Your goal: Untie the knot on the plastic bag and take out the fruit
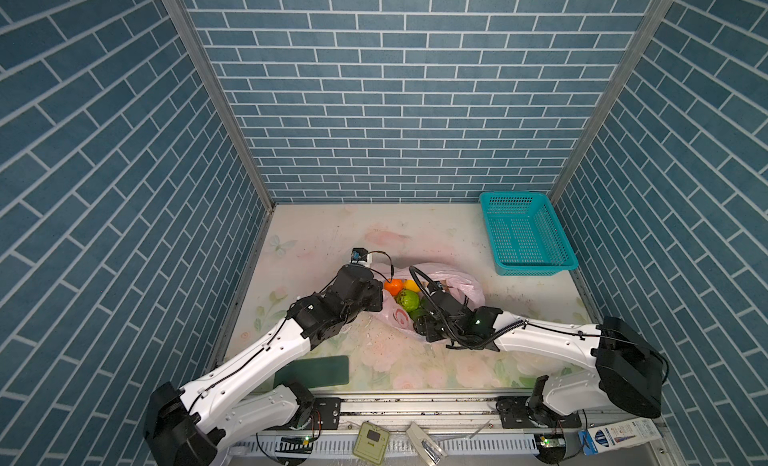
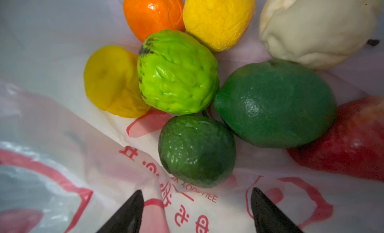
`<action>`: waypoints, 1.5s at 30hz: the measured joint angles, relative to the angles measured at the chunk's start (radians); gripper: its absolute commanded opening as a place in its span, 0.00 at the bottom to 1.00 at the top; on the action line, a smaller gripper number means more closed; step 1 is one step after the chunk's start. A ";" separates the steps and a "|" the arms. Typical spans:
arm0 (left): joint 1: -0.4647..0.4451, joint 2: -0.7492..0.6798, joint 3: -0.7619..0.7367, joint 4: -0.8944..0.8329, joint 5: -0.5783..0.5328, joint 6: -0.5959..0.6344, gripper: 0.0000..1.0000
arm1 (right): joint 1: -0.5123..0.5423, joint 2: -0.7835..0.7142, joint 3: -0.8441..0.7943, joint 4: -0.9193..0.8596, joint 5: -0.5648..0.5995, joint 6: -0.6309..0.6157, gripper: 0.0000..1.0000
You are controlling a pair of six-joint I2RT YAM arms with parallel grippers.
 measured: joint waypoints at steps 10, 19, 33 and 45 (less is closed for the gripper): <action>-0.025 -0.004 -0.021 0.068 0.071 0.068 0.00 | -0.048 0.049 0.192 -0.005 -0.043 -0.148 0.81; -0.053 -0.004 -0.071 0.094 0.085 0.130 0.00 | -0.244 0.313 0.307 0.196 0.050 -0.181 0.82; -0.059 0.162 -0.039 0.257 -0.062 0.200 0.00 | -0.459 0.420 0.432 0.334 0.291 -0.347 0.84; -0.059 0.240 0.060 0.332 -0.027 0.181 0.00 | -0.357 0.096 0.258 0.126 0.036 -0.288 0.82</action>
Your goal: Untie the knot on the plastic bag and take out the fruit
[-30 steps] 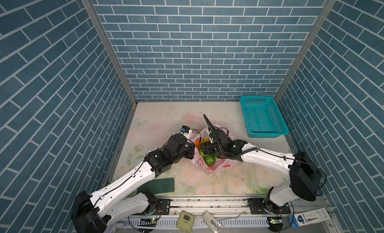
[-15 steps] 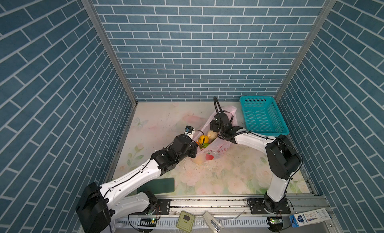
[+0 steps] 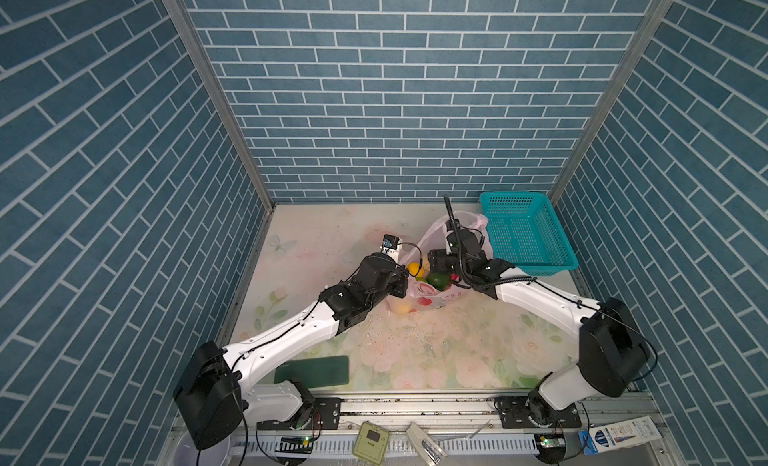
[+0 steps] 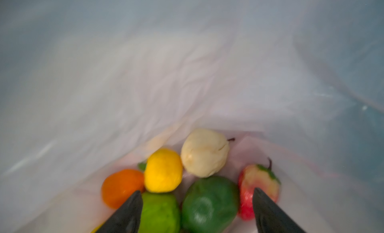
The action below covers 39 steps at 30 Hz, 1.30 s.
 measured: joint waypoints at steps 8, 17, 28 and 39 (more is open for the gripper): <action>0.000 -0.079 -0.033 -0.022 0.051 -0.068 0.00 | 0.165 -0.101 -0.171 -0.069 -0.004 0.098 0.82; -0.042 -0.186 -0.117 -0.083 0.112 -0.141 0.00 | 0.380 -0.140 -0.327 -0.115 0.031 0.276 0.82; -0.079 -0.302 -0.156 -0.292 0.045 -0.139 0.00 | 0.392 -0.079 -0.160 -0.202 0.030 0.367 0.81; -0.086 -0.256 -0.156 -0.298 -0.006 -0.130 0.00 | 0.361 0.045 -0.070 -0.168 0.043 0.449 0.80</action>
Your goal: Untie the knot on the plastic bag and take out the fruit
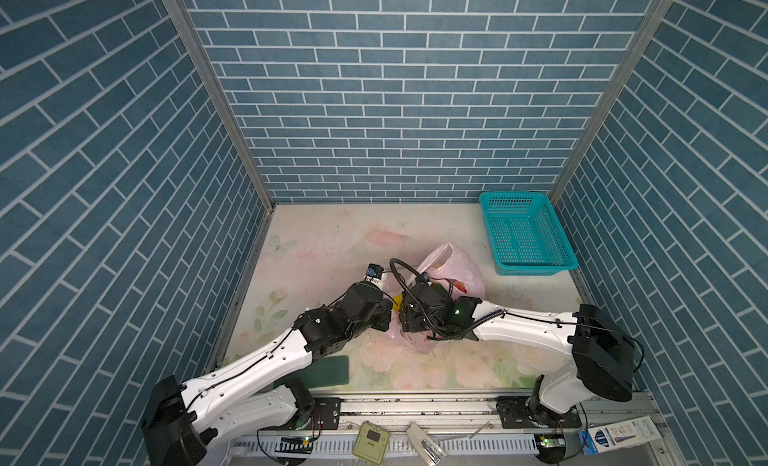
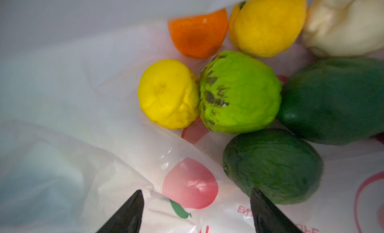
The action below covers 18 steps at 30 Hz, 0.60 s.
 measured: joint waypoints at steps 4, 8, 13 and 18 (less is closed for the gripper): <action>-0.005 -0.020 -0.009 0.002 -0.023 -0.004 0.00 | -0.075 -0.128 -0.072 -0.062 0.100 0.072 0.80; -0.019 -0.058 -0.040 0.005 -0.041 -0.019 0.00 | -0.135 -0.259 -0.144 -0.182 0.191 0.137 0.80; -0.066 -0.027 -0.042 0.048 -0.055 -0.030 0.00 | -0.134 -0.264 -0.164 -0.232 0.193 0.148 0.79; -0.099 0.026 -0.042 0.103 -0.059 -0.031 0.00 | -0.074 -0.139 -0.095 -0.238 0.151 0.130 0.79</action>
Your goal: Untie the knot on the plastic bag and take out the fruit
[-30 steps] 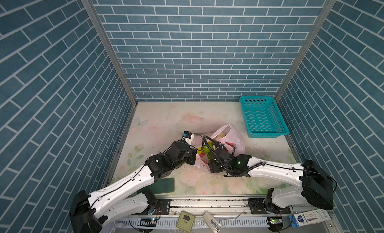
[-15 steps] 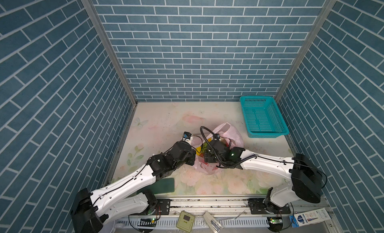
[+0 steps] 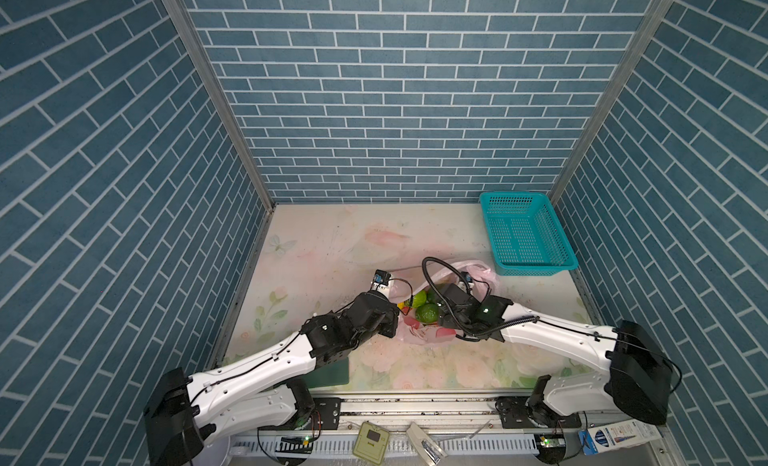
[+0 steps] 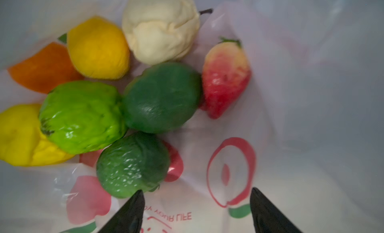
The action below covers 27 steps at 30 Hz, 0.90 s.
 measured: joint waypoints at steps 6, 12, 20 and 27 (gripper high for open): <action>-0.013 0.019 0.000 0.036 -0.011 -0.004 0.00 | 0.034 0.071 0.105 0.015 -0.019 -0.010 0.84; -0.014 0.027 0.000 0.047 -0.023 -0.007 0.00 | -0.024 0.093 0.113 0.068 -0.040 -0.013 0.83; -0.018 0.048 0.001 0.047 -0.020 -0.022 0.00 | -0.054 0.126 0.095 0.167 -0.132 0.013 0.83; -0.019 0.054 0.001 0.047 -0.018 -0.026 0.00 | -0.056 0.211 0.069 0.220 -0.210 0.040 0.84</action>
